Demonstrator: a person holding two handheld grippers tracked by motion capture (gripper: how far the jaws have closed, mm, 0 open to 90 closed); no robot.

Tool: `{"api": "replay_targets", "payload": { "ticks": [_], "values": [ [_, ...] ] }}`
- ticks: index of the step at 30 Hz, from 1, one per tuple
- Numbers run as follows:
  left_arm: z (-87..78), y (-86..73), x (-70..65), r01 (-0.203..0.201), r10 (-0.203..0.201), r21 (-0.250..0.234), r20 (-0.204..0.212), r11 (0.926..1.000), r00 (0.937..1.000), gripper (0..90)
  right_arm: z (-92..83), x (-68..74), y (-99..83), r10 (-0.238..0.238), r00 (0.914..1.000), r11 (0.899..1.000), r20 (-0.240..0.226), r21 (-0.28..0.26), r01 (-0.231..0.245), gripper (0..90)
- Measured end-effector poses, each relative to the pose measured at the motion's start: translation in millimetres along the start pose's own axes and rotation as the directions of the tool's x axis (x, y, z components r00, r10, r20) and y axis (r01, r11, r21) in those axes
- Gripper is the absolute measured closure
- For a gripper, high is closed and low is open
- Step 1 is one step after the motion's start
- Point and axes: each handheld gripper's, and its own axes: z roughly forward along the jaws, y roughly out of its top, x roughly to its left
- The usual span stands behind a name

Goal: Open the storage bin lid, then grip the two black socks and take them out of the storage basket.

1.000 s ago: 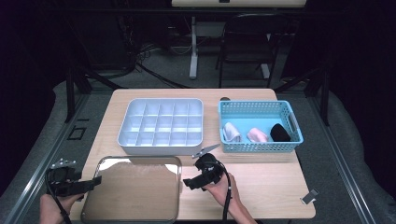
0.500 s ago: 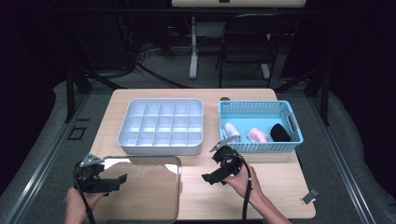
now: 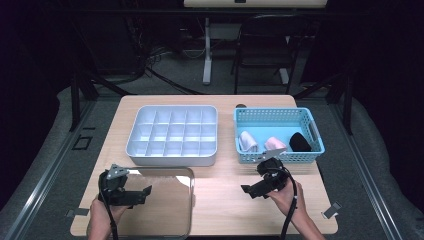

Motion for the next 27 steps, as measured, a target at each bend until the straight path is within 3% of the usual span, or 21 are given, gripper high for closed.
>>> {"api": "replay_targets", "payload": {
  "ticks": [4,6,11,15,17,23,27],
  "values": [
    [4.3,-3.4,-4.6,-0.038,0.038,-0.024,0.019,0.999,0.9991,0.2,-6.3,-9.0,-12.8,0.02,0.9998,1.0,-0.008,-0.017,-0.02,0.0],
    [5.8,-6.6,-8.0,-0.069,0.07,-0.037,0.028,0.9969,0.9971,0.2,-11.1,-13.0,-16.8,0.023,0.9997,1.0,0.011,-0.016,-0.023,0.0],
    [12.1,-10.1,-10.8,-0.119,0.119,0.001,0.006,0.9929,0.9929,0.2,-16.2,-20.6,-18.2,0.082,0.9961,0.996,0.034,-0.029,-0.081,0.0],
    [11.9,-10.8,-9.7,-0.117,0.117,-0.002,0.002,0.9931,0.9931,0.2,-16.8,-25.0,-18.5,0.102,0.9941,0.995,0.038,0.013,-0.102,0.0],
    [12.9,-12.1,-11.0,-0.116,0.116,0.004,0.005,0.9933,0.9933,0.2,-18.8,-27.5,-19.1,0.097,0.9935,0.995,0.059,0.004,-0.097,0.0],
    [14.1,-16.7,-14.6,-0.133,0.133,0.024,0.003,0.9908,0.9911,0.2,-27.5,-34.7,-19.4,0.119,0.991,0.993,0.061,0.007,-0.12,0.0],
    [9.6,-15.3,-12.9,-0.12,0.12,-0.001,-0.013,0.9928,0.9927,0.2,-37.1,-38.9,-20.5,0.136,0.9895,0.99,0.047,0.014,-0.137,0.0]
  ]
}}
